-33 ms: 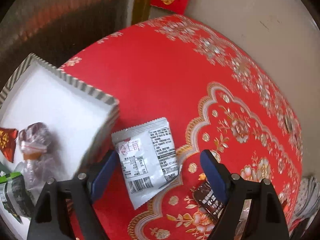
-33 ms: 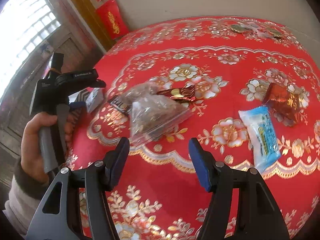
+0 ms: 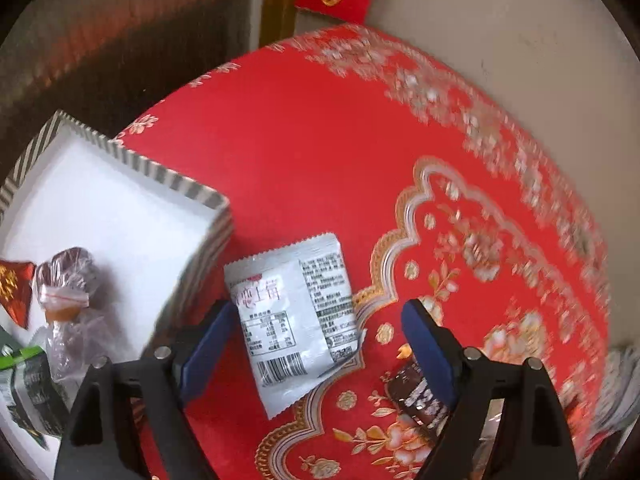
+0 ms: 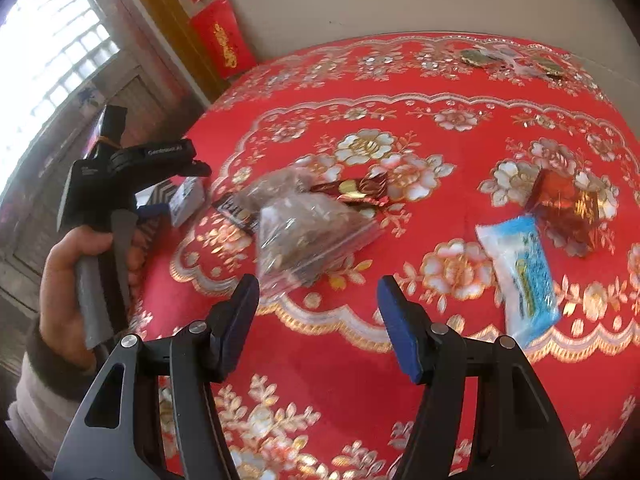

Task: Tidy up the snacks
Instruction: 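Move both tools back over the snack pile on the tablecloth, then grasp the white printed packet with the left gripper while the right grasps the clear nut bag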

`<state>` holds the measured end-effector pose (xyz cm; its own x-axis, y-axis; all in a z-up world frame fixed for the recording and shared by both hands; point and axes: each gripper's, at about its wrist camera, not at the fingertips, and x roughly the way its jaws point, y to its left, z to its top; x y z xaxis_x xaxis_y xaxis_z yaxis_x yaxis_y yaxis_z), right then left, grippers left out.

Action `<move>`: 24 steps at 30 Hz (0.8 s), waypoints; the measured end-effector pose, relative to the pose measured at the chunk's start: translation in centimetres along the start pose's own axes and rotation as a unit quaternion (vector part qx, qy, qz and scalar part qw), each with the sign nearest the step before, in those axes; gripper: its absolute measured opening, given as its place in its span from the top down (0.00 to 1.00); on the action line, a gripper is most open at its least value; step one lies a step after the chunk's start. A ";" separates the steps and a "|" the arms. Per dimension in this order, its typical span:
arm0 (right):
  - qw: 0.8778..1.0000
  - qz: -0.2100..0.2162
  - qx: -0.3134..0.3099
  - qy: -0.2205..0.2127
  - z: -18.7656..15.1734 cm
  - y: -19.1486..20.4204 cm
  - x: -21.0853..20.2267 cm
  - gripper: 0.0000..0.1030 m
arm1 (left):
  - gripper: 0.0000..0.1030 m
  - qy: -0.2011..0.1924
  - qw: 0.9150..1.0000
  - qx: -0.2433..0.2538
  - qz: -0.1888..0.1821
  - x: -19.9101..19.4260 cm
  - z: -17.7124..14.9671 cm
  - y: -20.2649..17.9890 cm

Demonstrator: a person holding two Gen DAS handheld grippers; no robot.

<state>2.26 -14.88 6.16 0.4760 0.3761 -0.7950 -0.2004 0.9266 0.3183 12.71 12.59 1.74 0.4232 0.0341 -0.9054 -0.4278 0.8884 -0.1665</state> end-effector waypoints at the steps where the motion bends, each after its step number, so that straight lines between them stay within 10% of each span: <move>1: 1.000 -0.009 -0.008 -0.001 0.4 0.2 0.2 0.40 | 0.14 0.001 1.000 0.008 0.003 0.1 -0.1 -0.2; 18: 0.989 -0.032 -0.133 0.063 4.7 3.7 7.9 0.35 | 0.19 0.020 0.998 0.046 -0.037 0.0 -0.1 -1.0; 21: 0.989 -0.034 -0.135 0.055 3.9 3.4 7.5 0.47 | 0.46 0.004 0.997 0.072 -0.016 -0.1 -0.5 -1.5; 24: 0.991 -0.025 -0.123 0.050 2.9 2.9 6.6 0.49 | 0.45 0.006 0.996 0.080 -0.032 -0.3 -0.7 -1.1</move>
<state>7.34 -9.73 3.33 0.4057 0.3165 -0.8574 -0.3877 0.9091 0.1521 12.44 11.29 1.93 0.4353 -0.0292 -0.8998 -0.2666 0.9505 -0.1598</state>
